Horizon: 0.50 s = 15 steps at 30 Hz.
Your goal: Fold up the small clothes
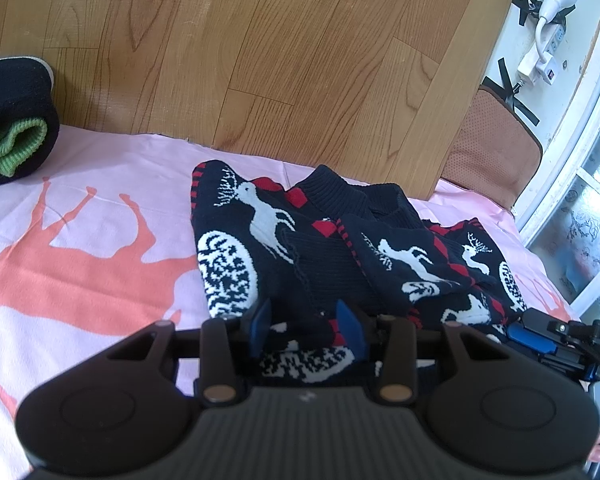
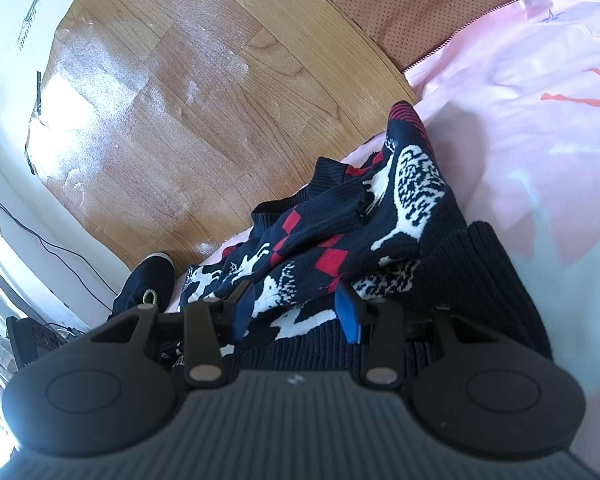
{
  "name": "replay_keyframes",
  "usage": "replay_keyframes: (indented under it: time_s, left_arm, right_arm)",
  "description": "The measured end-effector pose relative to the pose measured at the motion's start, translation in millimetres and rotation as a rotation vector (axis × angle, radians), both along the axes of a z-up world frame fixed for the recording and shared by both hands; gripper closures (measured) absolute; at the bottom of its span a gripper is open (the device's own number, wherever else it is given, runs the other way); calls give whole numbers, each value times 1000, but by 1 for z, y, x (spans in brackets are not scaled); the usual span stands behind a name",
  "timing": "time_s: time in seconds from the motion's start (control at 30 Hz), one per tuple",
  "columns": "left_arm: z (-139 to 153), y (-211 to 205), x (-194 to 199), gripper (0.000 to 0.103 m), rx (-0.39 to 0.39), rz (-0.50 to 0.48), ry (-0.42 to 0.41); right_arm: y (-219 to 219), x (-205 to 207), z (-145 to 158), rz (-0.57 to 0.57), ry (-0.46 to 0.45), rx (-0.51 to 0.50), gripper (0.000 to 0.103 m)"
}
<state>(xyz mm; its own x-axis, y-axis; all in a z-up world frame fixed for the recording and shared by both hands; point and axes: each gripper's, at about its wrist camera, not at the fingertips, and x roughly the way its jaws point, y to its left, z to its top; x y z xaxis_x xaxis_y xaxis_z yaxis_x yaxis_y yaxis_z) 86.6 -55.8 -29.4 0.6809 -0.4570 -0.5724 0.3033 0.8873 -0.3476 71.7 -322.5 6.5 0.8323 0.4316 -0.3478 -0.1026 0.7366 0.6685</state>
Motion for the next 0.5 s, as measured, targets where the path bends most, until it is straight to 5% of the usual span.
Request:
replay_keyframes:
  time_s: [0.5]
  left_arm:
    - [0,-1,-1,64,1,0,-1]
  right_arm:
    - [0,0,0,0,1,-1,55]
